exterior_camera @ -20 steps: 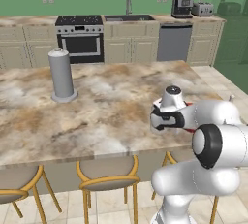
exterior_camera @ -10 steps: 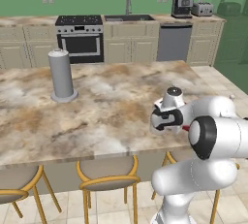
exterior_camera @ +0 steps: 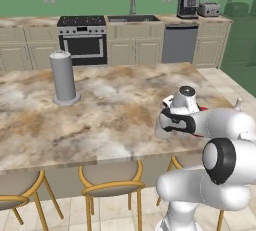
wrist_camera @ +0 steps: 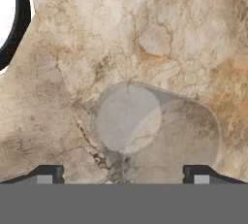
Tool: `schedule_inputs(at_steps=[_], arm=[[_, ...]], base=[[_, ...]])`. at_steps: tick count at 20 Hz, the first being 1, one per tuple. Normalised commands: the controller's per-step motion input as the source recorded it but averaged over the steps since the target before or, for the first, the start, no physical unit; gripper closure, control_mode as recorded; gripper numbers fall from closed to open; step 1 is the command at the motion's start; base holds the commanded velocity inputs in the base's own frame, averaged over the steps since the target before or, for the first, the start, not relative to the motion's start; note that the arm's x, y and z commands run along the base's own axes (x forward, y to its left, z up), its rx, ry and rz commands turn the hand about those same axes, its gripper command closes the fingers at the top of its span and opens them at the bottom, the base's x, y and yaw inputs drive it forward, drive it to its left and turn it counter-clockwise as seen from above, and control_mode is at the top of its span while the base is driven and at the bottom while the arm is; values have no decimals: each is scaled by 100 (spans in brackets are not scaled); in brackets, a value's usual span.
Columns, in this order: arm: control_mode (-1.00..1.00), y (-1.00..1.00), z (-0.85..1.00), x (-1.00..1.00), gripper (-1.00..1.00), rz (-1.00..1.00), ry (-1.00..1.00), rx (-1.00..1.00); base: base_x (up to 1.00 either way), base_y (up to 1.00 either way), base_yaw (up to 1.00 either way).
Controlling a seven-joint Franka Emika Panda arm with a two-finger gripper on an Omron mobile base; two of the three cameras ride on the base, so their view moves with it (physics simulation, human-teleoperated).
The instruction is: There is a bowl on the dining counter. Grab a lemon wedge from the fridge and place it in the bowl. Then get the liquor bottle and glass cup from the cabinet and place them next to the bowl.
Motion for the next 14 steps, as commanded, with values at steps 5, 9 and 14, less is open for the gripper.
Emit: schedule_inputs(at_steps=[5, 9, 14], arm=[[-100, 0, 67, -20, -100, 1, -8, 3], [-100, 0, 74, -28, -100, 0, -7, 2], [-100, 0, 72, -26, -100, 0, -4, 3]], base=[[0, 0, 0], [0, 0, 0], [0, 0, 0]])
